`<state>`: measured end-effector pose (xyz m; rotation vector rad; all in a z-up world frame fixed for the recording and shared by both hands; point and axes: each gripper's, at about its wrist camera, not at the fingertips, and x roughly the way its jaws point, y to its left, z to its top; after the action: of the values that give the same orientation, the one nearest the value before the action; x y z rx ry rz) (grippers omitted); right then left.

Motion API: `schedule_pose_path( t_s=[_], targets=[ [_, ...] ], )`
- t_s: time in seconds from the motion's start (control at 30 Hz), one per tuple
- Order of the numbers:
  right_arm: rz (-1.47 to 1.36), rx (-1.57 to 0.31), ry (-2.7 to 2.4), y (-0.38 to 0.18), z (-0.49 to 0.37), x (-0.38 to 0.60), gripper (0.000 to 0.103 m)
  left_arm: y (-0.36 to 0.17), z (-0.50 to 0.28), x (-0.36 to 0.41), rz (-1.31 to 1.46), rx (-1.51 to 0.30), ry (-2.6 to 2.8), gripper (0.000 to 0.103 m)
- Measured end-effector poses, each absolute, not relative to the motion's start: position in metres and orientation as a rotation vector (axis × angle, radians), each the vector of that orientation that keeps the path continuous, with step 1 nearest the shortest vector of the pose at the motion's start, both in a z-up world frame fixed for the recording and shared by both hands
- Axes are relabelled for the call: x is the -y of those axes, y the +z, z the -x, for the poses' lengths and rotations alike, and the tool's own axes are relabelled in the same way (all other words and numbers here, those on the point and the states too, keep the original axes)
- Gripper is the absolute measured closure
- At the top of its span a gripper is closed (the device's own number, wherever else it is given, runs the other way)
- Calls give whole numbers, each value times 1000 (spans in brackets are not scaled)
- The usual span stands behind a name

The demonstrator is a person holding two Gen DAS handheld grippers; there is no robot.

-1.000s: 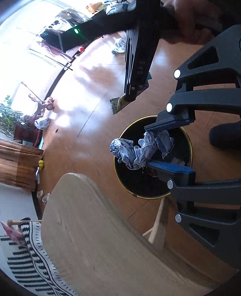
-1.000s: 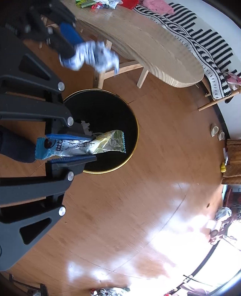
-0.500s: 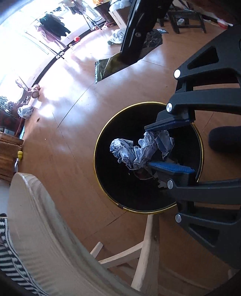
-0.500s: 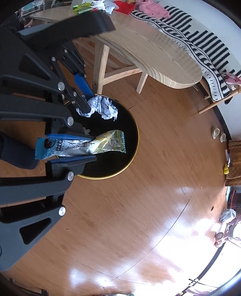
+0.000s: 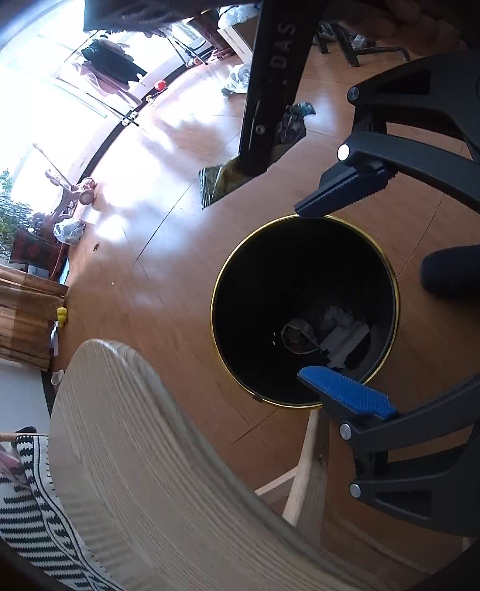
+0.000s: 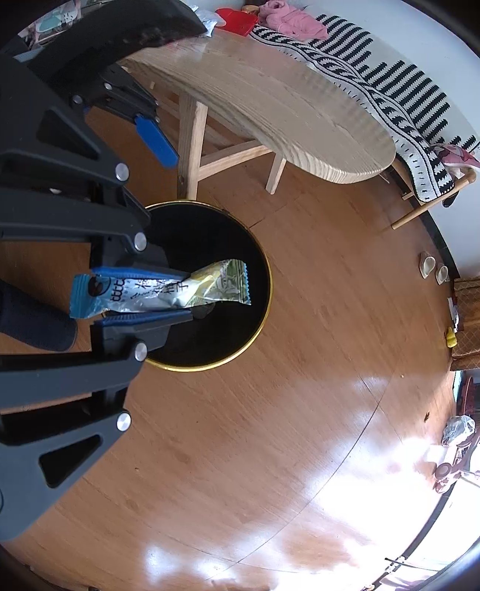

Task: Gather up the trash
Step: 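Carry foil and wrapper over the bin and open both tools to drop them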

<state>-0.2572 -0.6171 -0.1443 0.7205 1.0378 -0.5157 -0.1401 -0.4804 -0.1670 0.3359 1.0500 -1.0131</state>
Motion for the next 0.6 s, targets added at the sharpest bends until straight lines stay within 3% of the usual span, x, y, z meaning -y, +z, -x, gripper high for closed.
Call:
schedule_pose_path(
  t_s=[0.37,0.43,0.5,0.53,0.6],
  targets=[
    [-750,-1066,-505,-154,226,612,87,-105,145,419,-318,-934,-1030,14],
    [-759,-1062,-518,-153,223,611,76,-90,139,403,-305,-910,-1013,12],
    [-750,-1054,-535,-150,220,609,35,-77,130,385,-285,-901,-986,11],
    [-735,-1050,-548,-148,219,608,25,-72,127,378,-279,-897,-974,11],
    [-720,-1043,-571,-143,219,606,27,-62,117,362,-267,-884,-941,11]
  ],
)
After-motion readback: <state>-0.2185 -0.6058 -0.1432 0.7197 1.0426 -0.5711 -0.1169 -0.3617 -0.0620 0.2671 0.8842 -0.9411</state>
